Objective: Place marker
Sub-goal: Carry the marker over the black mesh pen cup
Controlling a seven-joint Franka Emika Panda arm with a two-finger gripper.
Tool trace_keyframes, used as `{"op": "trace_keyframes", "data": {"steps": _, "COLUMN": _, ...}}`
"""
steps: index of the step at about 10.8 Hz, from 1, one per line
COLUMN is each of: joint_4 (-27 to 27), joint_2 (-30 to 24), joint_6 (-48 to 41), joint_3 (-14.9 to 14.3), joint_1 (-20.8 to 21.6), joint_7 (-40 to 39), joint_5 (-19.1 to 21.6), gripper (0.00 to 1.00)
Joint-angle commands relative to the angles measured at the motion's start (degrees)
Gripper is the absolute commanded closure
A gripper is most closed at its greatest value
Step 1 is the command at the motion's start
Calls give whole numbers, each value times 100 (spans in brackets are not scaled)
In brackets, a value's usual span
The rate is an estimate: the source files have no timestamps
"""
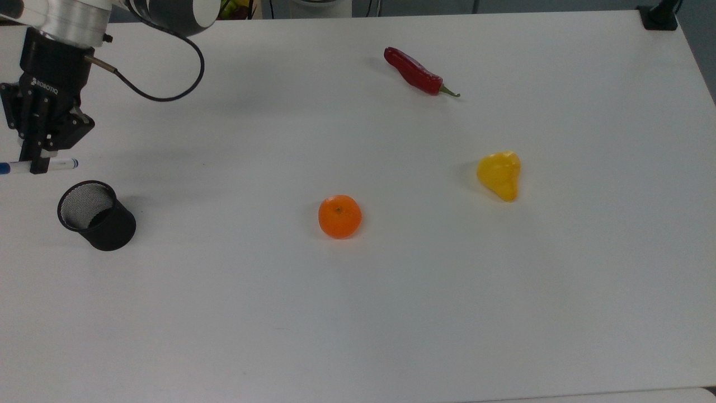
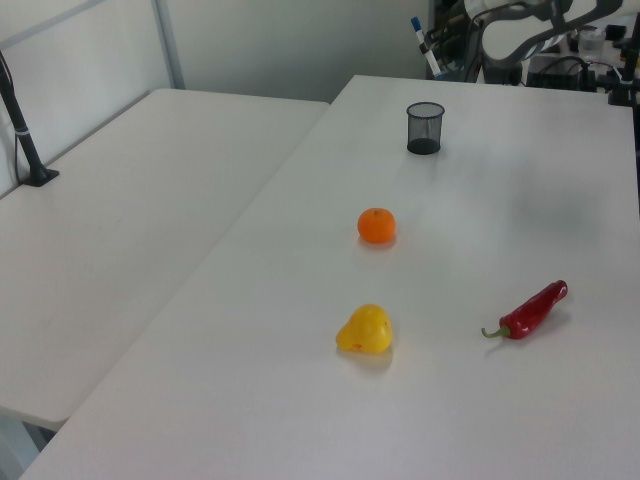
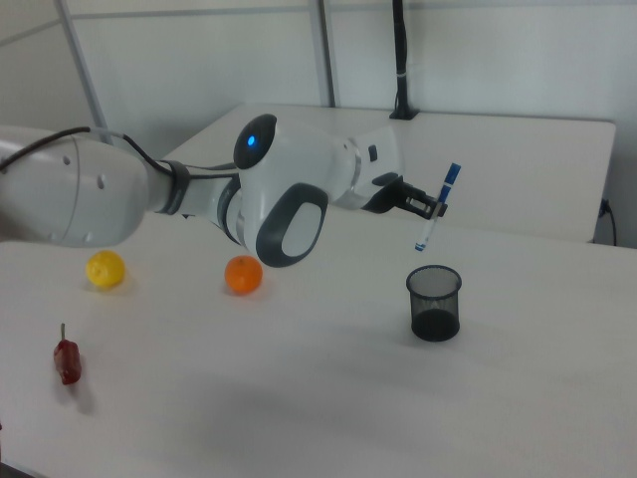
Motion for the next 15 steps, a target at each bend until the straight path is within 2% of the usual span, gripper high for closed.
{"op": "trace_keyframes", "data": {"steps": 1, "joint_4": 2, "joint_2": 533, "joint_6": 1053, "joint_3": -8, "joint_1": 33, "joint_7": 465, "joint_5": 158, "gripper": 100}}
{"op": "trace_keyframes", "data": {"steps": 4, "joint_4": 63, "joint_2": 938, "joint_6": 1249, "joint_3": 18, "joint_1": 51, "joint_7": 475, "joint_5": 158, "gripper": 100}}
{"op": "trace_keyframes", "data": {"steps": 9, "joint_4": -130, "joint_2": 1027, "joint_6": 1241, "joint_3": 27, "joint_1": 33, "joint_7": 378, "joint_5": 53, "gripper": 100}}
{"op": "trace_keyframes", "data": {"steps": 15, "joint_4": -130, "joint_2": 1019, "joint_6": 1232, "joint_3": 27, "joint_1": 33, "joint_7": 378, "joint_5": 52, "gripper": 44}}
